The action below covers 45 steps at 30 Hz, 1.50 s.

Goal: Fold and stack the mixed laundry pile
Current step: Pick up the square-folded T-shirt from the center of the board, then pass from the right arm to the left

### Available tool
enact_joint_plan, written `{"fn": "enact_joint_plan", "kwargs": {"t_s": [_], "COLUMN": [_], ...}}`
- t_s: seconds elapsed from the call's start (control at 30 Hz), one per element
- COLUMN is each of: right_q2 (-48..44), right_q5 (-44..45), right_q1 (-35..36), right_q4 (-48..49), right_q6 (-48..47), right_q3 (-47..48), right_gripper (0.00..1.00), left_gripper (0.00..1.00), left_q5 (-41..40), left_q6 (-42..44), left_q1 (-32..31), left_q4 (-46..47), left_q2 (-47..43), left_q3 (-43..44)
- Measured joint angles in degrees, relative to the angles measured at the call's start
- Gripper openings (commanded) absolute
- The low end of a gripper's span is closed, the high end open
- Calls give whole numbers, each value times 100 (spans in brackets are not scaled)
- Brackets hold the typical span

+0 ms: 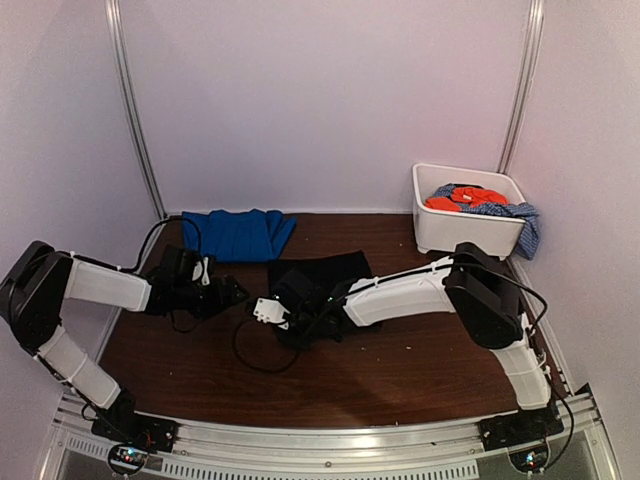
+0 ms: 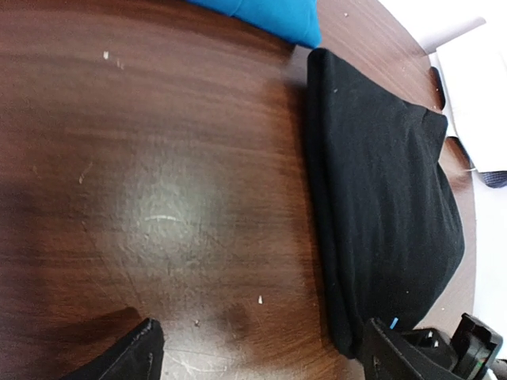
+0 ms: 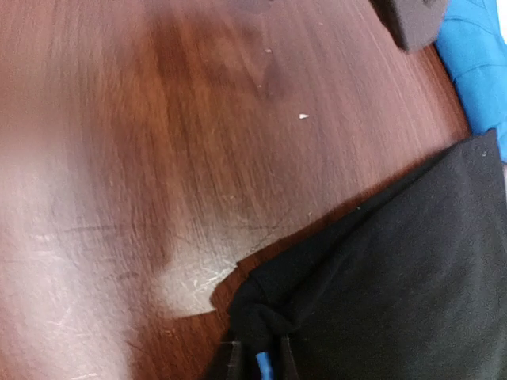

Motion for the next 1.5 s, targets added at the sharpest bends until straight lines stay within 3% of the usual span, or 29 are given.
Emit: {"fn": "enact_joint_plan", "kwargs": {"t_s": [0.27, 0.57, 0.87, 1.0, 1.1, 1.17, 1.23, 1.3, 1.37, 1.5], "right_q2": [-313, -415, -400, -306, -264, -258, -245, -243, -243, -280], "right_q5": [435, 240, 55, 33, 31, 33, 33, 33, 31, -9], "right_q1": [94, 81, 122, 199, 275, 328, 361, 382, 400, 437], "right_q4": [426, 433, 291, 219, 208, 166, 142, 136, 136, 260], "right_q6": [-168, -219, -256, -317, -341, -348, -352, -354, -352, -291], "right_q3": [-544, -164, 153, 424, 531, 531, 531, 518, 507, 302], "right_gripper": [0, 0, 0, 0, 0, 0, 0, 2, 13, 41], "left_gripper": [94, 98, 97, 86, 70, 67, 51, 26, 0, 0], "left_q5": [326, 654, 713, 800, 844, 861, 868, 863, 881, 1005], "left_q6": [-586, -1471, -2103, -2417, -2616, -2767, -2868, -2951, -2986, -2909], "left_q1": [-125, -509, -651, -651, -649, -649, -632, -608, -573, -452], "left_q4": [962, 2253, 2463, 2673, 2844, 2935, 3042, 3091, 3130, 3119], "left_q2": [446, 1150, 1464, 1659, 1786, 1867, 1917, 1941, 1993, 2017], "left_q3": [-227, -92, 162, 240, 245, 225, 186, 149, 90, -15]}}
